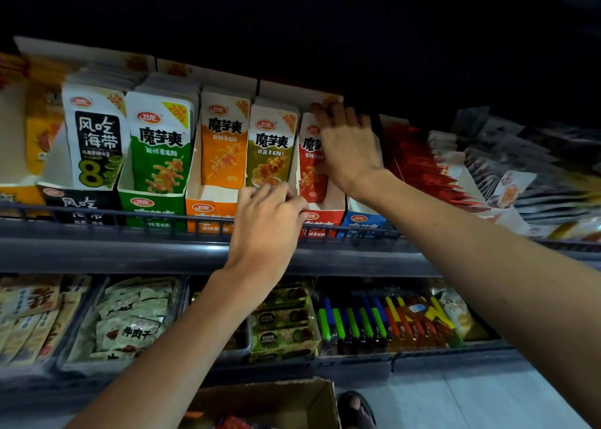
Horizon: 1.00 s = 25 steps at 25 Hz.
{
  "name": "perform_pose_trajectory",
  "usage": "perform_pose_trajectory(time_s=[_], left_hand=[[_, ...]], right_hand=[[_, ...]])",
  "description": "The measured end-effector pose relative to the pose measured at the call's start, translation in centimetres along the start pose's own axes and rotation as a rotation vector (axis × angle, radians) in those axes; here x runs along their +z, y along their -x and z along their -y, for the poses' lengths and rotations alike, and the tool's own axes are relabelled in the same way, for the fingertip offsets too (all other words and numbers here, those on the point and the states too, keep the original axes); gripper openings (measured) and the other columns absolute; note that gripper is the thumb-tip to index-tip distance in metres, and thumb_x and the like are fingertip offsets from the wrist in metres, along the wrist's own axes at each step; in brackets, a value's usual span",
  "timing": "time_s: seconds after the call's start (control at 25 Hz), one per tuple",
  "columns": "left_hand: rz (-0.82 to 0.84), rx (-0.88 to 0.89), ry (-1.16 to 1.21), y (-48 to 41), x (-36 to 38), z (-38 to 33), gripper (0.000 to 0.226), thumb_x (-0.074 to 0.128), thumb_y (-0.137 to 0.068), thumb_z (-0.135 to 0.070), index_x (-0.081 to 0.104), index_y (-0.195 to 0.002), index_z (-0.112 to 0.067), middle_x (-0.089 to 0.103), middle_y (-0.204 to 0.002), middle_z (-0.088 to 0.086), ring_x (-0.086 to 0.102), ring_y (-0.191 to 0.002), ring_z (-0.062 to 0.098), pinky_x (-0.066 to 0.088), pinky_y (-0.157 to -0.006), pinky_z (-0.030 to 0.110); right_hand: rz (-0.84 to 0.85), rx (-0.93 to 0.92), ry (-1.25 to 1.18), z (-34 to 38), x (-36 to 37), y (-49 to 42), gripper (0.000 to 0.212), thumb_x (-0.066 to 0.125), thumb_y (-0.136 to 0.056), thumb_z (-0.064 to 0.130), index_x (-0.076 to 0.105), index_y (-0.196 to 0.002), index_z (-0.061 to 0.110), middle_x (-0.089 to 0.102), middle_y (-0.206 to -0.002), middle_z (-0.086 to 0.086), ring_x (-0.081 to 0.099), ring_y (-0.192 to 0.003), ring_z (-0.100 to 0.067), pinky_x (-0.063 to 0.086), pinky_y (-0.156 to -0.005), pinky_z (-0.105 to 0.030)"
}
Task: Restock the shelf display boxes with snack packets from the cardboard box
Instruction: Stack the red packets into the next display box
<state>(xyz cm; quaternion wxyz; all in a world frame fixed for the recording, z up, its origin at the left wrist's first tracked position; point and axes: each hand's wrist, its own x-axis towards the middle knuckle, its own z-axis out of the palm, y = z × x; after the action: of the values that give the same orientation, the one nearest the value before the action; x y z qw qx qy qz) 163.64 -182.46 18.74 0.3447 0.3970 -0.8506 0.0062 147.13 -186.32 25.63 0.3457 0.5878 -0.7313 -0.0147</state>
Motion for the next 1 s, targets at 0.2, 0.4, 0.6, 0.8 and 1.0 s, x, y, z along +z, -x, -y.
perform_pose_trajectory(time_s=[0.2, 0.4, 0.6, 0.8, 1.0], left_hand=[[-0.024, 0.025, -0.011, 0.0, 0.0, 0.1, 0.017, 0.062, -0.092, -0.031, 0.071, -0.104, -0.024, 0.064, -0.11, -0.001, 0.056, -0.105, 0.021, 0.034, -0.09, 0.039], [-0.008, 0.053, -0.014, 0.4, -0.3, 0.2, 0.025, 0.065, -0.089, -0.03, 0.066, -0.114, -0.024, 0.062, -0.114, 0.001, 0.055, -0.109, 0.021, 0.037, -0.092, 0.038], [-0.074, 0.111, 0.035, 2.2, -2.1, 0.9, 0.029, 0.065, -0.087, -0.017, 0.063, -0.115, -0.016, 0.057, -0.116, 0.005, 0.051, -0.109, 0.024, 0.043, -0.089, 0.04], [0.266, 0.161, 0.184, 6.3, -2.9, 2.7, 0.017, 0.056, -0.094, -0.022, 0.066, -0.107, -0.022, 0.064, -0.104, -0.004, 0.059, -0.102, 0.017, 0.049, -0.084, 0.036], [1.032, 0.03, -0.025, 13.8, -1.3, 7.1, 0.015, 0.061, -0.09, -0.038, 0.063, -0.102, -0.03, 0.065, -0.095, -0.002, 0.063, -0.09, 0.02, 0.05, -0.073, 0.032]], right_hand=[[0.019, 0.016, -0.032, 0.2, -0.3, 0.0, 0.099, 0.081, -0.075, 0.034, 0.021, -0.153, 0.019, 0.033, -0.149, -0.017, 0.035, -0.136, -0.036, 0.031, -0.108, -0.046], [-0.04, 0.063, -0.099, -0.1, -1.1, 1.3, 0.089, 0.078, -0.077, 0.012, 0.028, -0.151, 0.018, 0.036, -0.148, -0.017, 0.039, -0.132, -0.036, 0.034, -0.107, -0.046], [-0.223, 0.038, -0.323, -0.3, -3.0, 5.3, 0.063, 0.073, -0.081, 0.01, 0.047, -0.138, 0.014, 0.052, -0.128, -0.012, 0.049, -0.118, -0.029, 0.039, -0.099, -0.041], [0.008, -0.143, -0.88, 2.6, -4.0, 13.6, 0.021, 0.063, -0.086, 0.005, 0.068, -0.104, 0.016, 0.069, -0.103, -0.001, 0.064, -0.095, -0.018, 0.051, -0.086, -0.037], [0.682, -0.274, -0.903, 10.4, 0.9, 25.5, 0.021, 0.06, -0.094, 0.016, 0.07, -0.111, 0.025, 0.07, -0.11, 0.005, 0.065, -0.097, -0.011, 0.052, -0.088, -0.029]])
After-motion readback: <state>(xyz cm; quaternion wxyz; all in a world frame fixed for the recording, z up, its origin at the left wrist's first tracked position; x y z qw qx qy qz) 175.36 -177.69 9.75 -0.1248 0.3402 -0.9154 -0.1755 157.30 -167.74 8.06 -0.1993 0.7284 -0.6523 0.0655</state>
